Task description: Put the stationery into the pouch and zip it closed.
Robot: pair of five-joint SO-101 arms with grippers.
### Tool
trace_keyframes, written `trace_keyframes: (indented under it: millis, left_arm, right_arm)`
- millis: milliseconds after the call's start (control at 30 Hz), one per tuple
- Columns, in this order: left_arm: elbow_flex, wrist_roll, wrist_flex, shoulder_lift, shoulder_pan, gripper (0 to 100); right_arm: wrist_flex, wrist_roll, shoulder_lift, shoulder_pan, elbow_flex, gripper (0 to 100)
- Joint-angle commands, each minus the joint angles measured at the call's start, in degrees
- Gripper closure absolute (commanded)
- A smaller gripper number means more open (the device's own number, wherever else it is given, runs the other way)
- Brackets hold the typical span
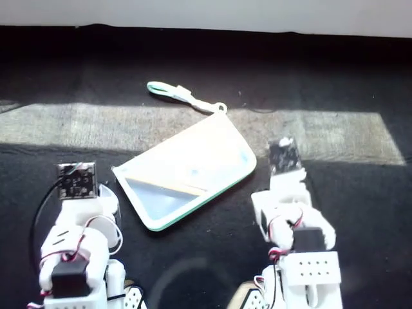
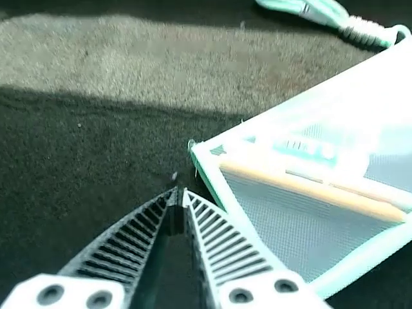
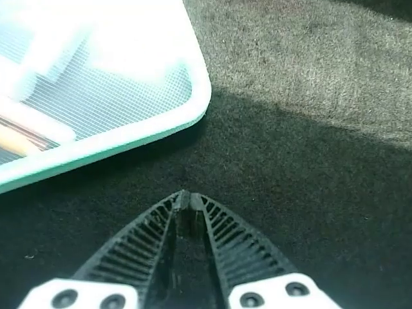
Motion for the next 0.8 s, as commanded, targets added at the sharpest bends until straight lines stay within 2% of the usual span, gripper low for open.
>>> trace_keyframes:
  millis: [0,100,200,267,367,467,567,633,767]
  left_arm:
    - [4.26,0.09,-1.49,0.84,-0.57,99]
    - [7.34,-2.37,-1.41,-0.13,-0.48,99]
    - [10.77,-12.04,-1.23,-1.27,-0.84,99]
    - [13.49,-15.56,-1.49,-1.45,-0.92,99]
    - [15.96,-12.84,-2.29,-1.45,-0.92,99]
    - [17.89,-6.33,-2.20,-1.45,-0.92,99]
    - [17.89,-1.05,-2.11,-1.45,-0.92,99]
    - [17.89,0.26,-1.76,-1.45,-0.66,99]
    - [17.98,0.35,0.18,-1.45,-0.92,99]
  right_arm:
    - [-4.70,-0.44,-7.52,-0.75,9.19,99.1]
    - [-6.99,-0.44,-14.99,-0.48,16.31,99.1]
    - [-6.81,-0.44,-23.69,-0.57,22.55,99.1]
    - [-3.56,-0.44,-28.35,-0.48,25.36,99.1]
    - [0.22,-0.44,-29.32,-0.57,24.40,99.1]
    - [2.59,-0.53,-27.56,-0.48,24.48,99.1]
    - [5.85,-4.31,-27.38,-0.75,24.48,99.1]
    - [7.87,-7.38,-27.38,-0.84,24.48,99.1]
    - [12.44,-8.00,-27.38,-0.57,24.48,99.1]
